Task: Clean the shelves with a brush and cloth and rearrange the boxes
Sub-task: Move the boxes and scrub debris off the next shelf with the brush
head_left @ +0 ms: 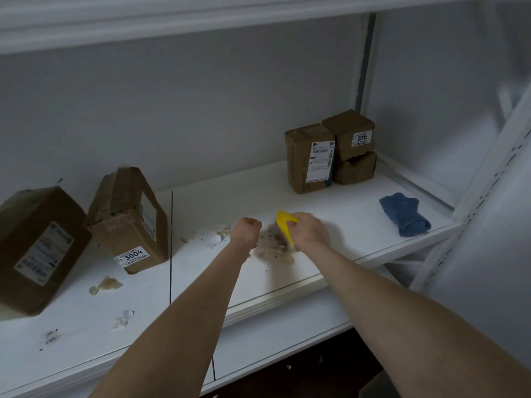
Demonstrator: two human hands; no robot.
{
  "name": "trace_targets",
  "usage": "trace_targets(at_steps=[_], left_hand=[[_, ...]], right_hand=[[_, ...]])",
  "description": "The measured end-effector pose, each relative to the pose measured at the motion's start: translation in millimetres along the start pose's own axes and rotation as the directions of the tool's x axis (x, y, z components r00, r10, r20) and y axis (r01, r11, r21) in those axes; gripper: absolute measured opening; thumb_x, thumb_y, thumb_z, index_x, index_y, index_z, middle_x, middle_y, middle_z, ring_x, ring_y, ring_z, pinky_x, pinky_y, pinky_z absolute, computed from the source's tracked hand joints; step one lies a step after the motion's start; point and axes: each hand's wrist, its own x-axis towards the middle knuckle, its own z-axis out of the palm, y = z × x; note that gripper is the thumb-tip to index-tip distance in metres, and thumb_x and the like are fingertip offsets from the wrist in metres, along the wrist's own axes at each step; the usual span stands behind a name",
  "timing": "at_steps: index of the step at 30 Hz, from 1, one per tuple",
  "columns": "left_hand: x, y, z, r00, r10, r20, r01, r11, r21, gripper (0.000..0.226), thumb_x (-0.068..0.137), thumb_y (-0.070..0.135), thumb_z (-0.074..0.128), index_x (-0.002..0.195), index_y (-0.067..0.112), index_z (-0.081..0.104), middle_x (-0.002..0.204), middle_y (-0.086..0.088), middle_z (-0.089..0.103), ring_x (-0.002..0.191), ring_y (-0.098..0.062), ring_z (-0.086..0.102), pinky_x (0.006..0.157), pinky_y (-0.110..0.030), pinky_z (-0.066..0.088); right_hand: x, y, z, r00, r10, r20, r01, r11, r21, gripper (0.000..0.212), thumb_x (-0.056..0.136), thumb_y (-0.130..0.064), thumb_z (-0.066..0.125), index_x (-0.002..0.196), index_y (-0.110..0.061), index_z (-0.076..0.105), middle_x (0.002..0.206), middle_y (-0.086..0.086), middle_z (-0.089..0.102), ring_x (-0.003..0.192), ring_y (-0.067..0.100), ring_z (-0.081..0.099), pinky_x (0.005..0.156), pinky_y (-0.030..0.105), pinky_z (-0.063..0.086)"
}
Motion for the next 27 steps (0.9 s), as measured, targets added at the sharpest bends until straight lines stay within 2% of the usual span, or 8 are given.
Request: trace_targets(at_steps=[4, 8, 12, 14, 16, 18, 22, 27], left_hand=[[1.7, -7.4, -13.7, 0.999, -0.016, -0.039, 0.016, 1.000, 0.008, 0.030, 0.093, 0.010, 0.041, 0.065, 0.019, 0.039, 0.084, -0.010, 0.045, 0.070, -0.023, 0.049, 0.073, -0.030, 0.040], [-1.3, -15.9, -21.0, 0.999, -0.039, -0.031, 0.037, 0.998, -0.049, 0.028, 0.093, 0.006, 0.040, 0.067, 0.017, 0.041, 0.079, -0.009, 0.044, 0.074, -0.022, 0.045, 0.065, -0.028, 0.045], [-10.0, -11.2, -27.3, 1.000, -0.012, -0.021, 0.007, 0.975, -0.223, 0.012, 0.095, 0.007, 0.047, 0.096, 0.006, 0.059, 0.072, -0.007, 0.061, 0.063, -0.016, 0.059, 0.057, -0.023, 0.053], [-14.6, -5.5, -31.2, 0.999, 0.042, -0.019, -0.045, 0.964, -0.262, 0.014, 0.094, 0.010, 0.051, 0.097, 0.004, 0.063, 0.072, -0.007, 0.063, 0.058, -0.014, 0.060, 0.051, -0.018, 0.053], [-18.9, -1.4, -35.6, 0.997, 0.071, -0.037, -0.079, 0.959, -0.271, 0.017, 0.094, 0.014, 0.051, 0.094, 0.005, 0.065, 0.079, -0.011, 0.065, 0.065, -0.018, 0.064, 0.056, -0.023, 0.055], [-19.1, -1.5, -42.9, 0.994, 0.051, -0.101, -0.076, 0.963, -0.258, 0.017, 0.092, 0.018, 0.052, 0.092, 0.007, 0.065, 0.088, -0.016, 0.067, 0.079, -0.027, 0.066, 0.070, -0.037, 0.059], [-14.1, -12.4, -67.5, 0.963, -0.085, -0.257, 0.035, 0.980, -0.196, 0.028, 0.089, 0.025, 0.058, 0.103, 0.002, 0.063, 0.099, -0.020, 0.067, 0.094, -0.034, 0.066, 0.084, -0.045, 0.056], [-8.9, -29.5, -90.9, 0.932, -0.224, -0.283, 0.151, 0.954, -0.259, 0.035, 0.094, 0.026, 0.053, 0.109, -0.005, 0.061, 0.106, -0.024, 0.065, 0.101, -0.036, 0.063, 0.089, -0.046, 0.053]], right_hand=[[14.6, 13.5, -17.8, 0.996, 0.045, -0.077, -0.050, 0.997, -0.058, 0.034, 0.098, -0.036, 0.044, 0.126, -0.023, 0.058, 0.122, 0.010, 0.062, 0.110, 0.033, 0.058, 0.084, 0.036, 0.045], [16.5, 9.6, -9.0, 0.997, 0.065, -0.030, -0.067, 0.996, -0.054, 0.034, 0.098, -0.036, 0.044, 0.124, -0.022, 0.061, 0.123, 0.010, 0.062, 0.111, 0.033, 0.058, 0.088, 0.037, 0.046], [11.6, -22.7, 10.9, 0.999, -0.036, 0.037, 0.031, 0.994, 0.108, 0.034, 0.097, -0.030, 0.040, 0.121, -0.023, 0.063, 0.124, 0.010, 0.062, 0.112, 0.032, 0.057, 0.089, 0.035, 0.044], [5.5, -45.3, 24.5, 0.993, -0.068, 0.092, 0.041, 0.962, 0.271, 0.027, 0.094, -0.025, 0.045, 0.100, -0.018, 0.070, 0.105, 0.013, 0.066, 0.099, 0.030, 0.061, 0.081, 0.032, 0.045], [-1.7, -66.8, 39.2, 0.978, -0.060, 0.198, -0.047, 0.867, 0.496, 0.021, 0.089, -0.014, 0.051, 0.080, -0.014, 0.069, 0.084, 0.011, 0.065, 0.082, 0.027, 0.063, 0.069, 0.033, 0.049], [-8.1, -84.4, 53.7, 0.947, -0.051, 0.317, -0.182, 0.727, 0.662, 0.025, 0.088, -0.004, 0.048, 0.075, -0.009, 0.069, 0.071, 0.013, 0.065, 0.068, 0.028, 0.064, 0.057, 0.035, 0.052], [-21.2, -108.6, 77.8, 0.900, -0.020, 0.436, -0.323, 0.640, 0.697, 0.028, 0.088, -0.005, 0.047, 0.066, -0.010, 0.063, 0.056, 0.012, 0.060, 0.038, 0.021, 0.057, 0.042, 0.025, 0.046], [-25.9, -137.3, 107.3, 0.888, 0.001, 0.459, -0.358, 0.627, 0.692, 0.019, 0.085, -0.012, 0.055, 0.070, -0.010, 0.066, 0.070, 0.012, 0.062, 0.061, 0.025, 0.058, 0.055, 0.027, 0.046]])
